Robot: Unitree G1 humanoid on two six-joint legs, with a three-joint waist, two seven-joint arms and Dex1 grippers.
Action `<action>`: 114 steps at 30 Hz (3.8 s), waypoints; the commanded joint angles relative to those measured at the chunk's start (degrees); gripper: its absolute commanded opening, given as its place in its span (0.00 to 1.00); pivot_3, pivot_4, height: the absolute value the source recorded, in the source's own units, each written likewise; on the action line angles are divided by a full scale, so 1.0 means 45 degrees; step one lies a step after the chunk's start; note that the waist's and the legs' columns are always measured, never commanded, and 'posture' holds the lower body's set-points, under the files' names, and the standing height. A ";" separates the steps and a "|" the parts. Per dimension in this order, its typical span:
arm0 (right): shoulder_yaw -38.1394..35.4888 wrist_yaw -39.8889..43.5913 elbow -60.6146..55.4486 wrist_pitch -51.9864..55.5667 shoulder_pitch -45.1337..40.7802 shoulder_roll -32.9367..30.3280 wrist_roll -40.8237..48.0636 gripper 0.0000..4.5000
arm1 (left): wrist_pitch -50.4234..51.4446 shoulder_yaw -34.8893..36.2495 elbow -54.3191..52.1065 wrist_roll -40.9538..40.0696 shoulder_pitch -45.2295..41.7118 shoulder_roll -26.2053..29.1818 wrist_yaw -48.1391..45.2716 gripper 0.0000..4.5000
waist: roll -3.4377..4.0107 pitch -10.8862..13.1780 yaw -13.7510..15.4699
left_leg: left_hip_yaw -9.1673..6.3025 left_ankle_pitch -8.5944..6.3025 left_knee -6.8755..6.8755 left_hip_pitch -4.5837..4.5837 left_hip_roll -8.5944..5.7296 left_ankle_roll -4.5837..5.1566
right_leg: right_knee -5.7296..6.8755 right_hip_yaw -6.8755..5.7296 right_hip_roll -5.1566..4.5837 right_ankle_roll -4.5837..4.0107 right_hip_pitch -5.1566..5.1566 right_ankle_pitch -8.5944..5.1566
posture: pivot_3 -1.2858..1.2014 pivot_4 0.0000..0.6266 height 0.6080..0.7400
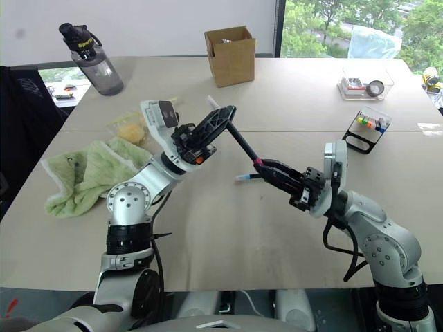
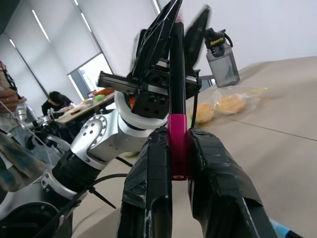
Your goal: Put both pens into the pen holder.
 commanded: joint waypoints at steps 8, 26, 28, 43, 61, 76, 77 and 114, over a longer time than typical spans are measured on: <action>0.0228 0.0162 -0.0490 0.0026 -0.0127 -0.0247 0.0021 0.30 | -0.0552 0.0041 0.0016 0.0622 -0.0384 -0.0144 0.0274 0.00 | -0.0008 0.0005 -0.0001 | -0.0001 -0.0001 0.0000 -0.0004 0.0000 0.0002 | -0.0004 -0.0001 0.0000 0.0000 0.0000 0.0000 | 0.52 0.24 0.97; 0.2422 -0.0948 0.0658 0.3404 -0.3352 -0.1965 -0.1711 0.69 | -0.2937 -0.5171 -0.0526 0.7434 -0.1667 0.4158 -0.5671 0.00 | -0.0013 0.0016 0.0012 | -0.0001 -0.0002 -0.0025 -0.0035 0.0004 0.0004 | -0.0031 -0.0008 0.0001 -0.0008 -0.0031 -0.0004 | 0.52 0.24 0.97; 0.2520 -0.0981 0.0731 0.3685 -0.3590 -0.1888 -0.1704 0.69 | -0.3045 -0.5281 -0.0532 0.7708 -0.1771 0.4143 -0.5813 0.00 | -0.0013 0.0016 0.0016 | -0.0002 -0.0002 -0.0025 -0.0056 0.0005 0.0003 | -0.0040 -0.0010 -0.0001 -0.0005 -0.0049 -0.0003 | 0.52 0.24 0.97; 0.2458 -0.0948 0.0435 0.4116 -0.3675 -0.1458 -0.1674 0.00 | -0.3311 -0.4858 -0.0377 0.8334 -0.1797 0.3712 -0.5763 0.29 | -0.0013 0.0015 0.0007 | -0.0011 0.0017 0.0003 -0.0213 0.0007 -0.0023 | -0.0003 -0.0019 -0.0001 0.0002 -0.0196 0.0002 | 0.52 0.24 0.97; -0.1536 -0.3060 0.5105 -0.8411 -0.2640 -0.2570 -1.0578 0.00 | -0.3000 -0.1904 -0.0909 0.7634 -0.2280 0.2659 -0.1703 0.78 | -0.0015 0.0016 0.0020 | 0.0006 0.0033 0.0077 -0.0206 0.0004 -0.0052 | 0.0049 -0.0009 0.0003 0.0005 -0.0189 0.0004 | 0.52 0.24 0.97; -0.1863 -0.5571 0.9867 -1.2640 -0.3574 -0.2450 -1.2815 0.00 | 0.0077 -0.2695 -0.2017 0.7964 -0.3133 0.3939 -0.0304 0.78 | -0.0007 0.0016 -0.0134 | 0.0024 0.0048 0.0086 -0.0195 0.0015 -0.0078 | 0.0064 0.0022 0.0003 0.0004 -0.0189 0.0006 | 0.52 0.24 0.97; -0.1884 -0.5574 0.9977 -1.2698 -0.3604 -0.2383 -1.2711 0.00 | 0.0319 -0.2748 -0.2116 0.7920 -0.3200 0.4040 -0.0319 0.78 | -0.0007 0.0016 -0.0139 | 0.0024 0.0048 0.0086 -0.0195 0.0014 -0.0078 | 0.0063 0.0023 0.0002 0.0004 -0.0189 0.0006 | 0.52 0.24 0.97; -0.1998 -0.4856 1.1682 -1.2737 -0.4894 -0.1529 -1.0446 0.98 | -0.0408 -0.5329 -0.0647 0.9919 -0.1951 0.5125 -0.2108 0.79 | 0.0003 0.0013 -0.0305 | 0.0032 0.0054 0.0093 -0.0185 0.0016 -0.0089 | 0.0082 0.0040 -0.0008 0.0003 -0.0190 0.0007 | 0.52 0.24 0.97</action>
